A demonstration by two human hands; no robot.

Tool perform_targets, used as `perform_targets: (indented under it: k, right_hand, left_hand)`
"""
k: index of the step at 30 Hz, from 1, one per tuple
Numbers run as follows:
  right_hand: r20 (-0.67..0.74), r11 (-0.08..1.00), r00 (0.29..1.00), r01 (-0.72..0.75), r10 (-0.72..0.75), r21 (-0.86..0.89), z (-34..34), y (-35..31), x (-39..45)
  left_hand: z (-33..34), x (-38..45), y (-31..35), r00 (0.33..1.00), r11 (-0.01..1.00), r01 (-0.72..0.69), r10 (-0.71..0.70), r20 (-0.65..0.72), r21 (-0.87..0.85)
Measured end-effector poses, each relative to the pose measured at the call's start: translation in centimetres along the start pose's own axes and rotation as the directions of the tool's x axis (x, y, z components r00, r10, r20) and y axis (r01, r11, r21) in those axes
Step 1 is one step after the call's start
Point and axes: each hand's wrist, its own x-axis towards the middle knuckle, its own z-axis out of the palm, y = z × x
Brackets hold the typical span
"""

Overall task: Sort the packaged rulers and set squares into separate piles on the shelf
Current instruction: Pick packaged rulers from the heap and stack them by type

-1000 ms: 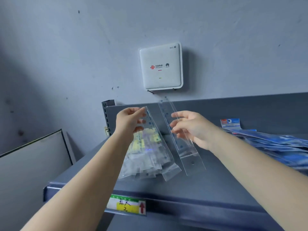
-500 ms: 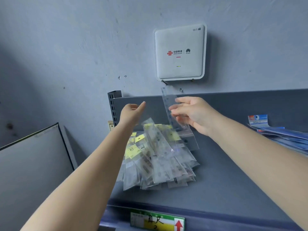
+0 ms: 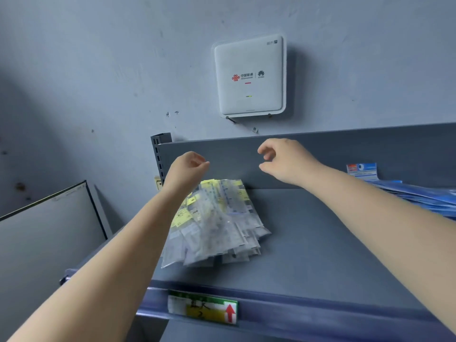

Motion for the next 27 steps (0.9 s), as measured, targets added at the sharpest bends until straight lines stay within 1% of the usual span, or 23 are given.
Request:
perform_targets:
  k: [3, 5, 7, 10, 14, 20, 24, 27]
  right_hand:
    - [-0.010, 0.957, 0.995, 0.088, -0.095, -0.278, -2.3, 2.1, -2.1]
    - [-0.013, 0.902, 0.991, 0.113, -0.131, -0.417, -4.0, 3.7, -3.6]
    - [-0.014, 0.847, 0.989, 0.119, -0.147, -0.519, -5.8, 5.5, -5.1]
    - [-0.018, 0.771, 0.986, 0.120, -0.168, -0.625, -8.3, 8.1, -7.0]
    - [-0.016, 0.708, 0.985, 0.110, -0.169, -0.698, -12.1, 12.2, -9.7]
    - [-0.038, 0.698, 0.992, 0.058, -0.122, -0.714, -17.3, 19.7, -14.5]
    - [-0.060, 0.720, 0.996, 0.003, -0.062, -0.694, -20.7, 24.8, -17.7]
    - [-0.104, 0.727, 0.995, -0.065, -0.008, -0.683, -23.0, 28.7, -20.2]
  left_hand:
    - [1.9, -1.3, 3.0, 0.998, 0.988, -0.058, 0.055, 0.030, 0.144]
    - [3.6, -2.3, 5.6, 0.993, 0.944, -0.113, 0.094, 0.074, 0.309]
    - [5.6, -3.5, 8.3, 0.981, 0.870, -0.191, 0.161, 0.106, 0.455]
    - [8.8, -5.1, 11.9, 0.960, 0.796, -0.279, 0.238, 0.146, 0.538]
    - [13.4, -7.4, 16.7, 0.923, 0.731, -0.382, 0.331, 0.195, 0.566]
    - [20.8, -12.1, 24.3, 0.843, 0.653, -0.534, 0.457, 0.282, 0.538]
    - [25.1, -14.6, 28.5, 0.810, 0.665, -0.586, 0.488, 0.325, 0.464]
    - [27.8, -16.1, 30.9, 0.807, 0.695, -0.588, 0.475, 0.350, 0.414]
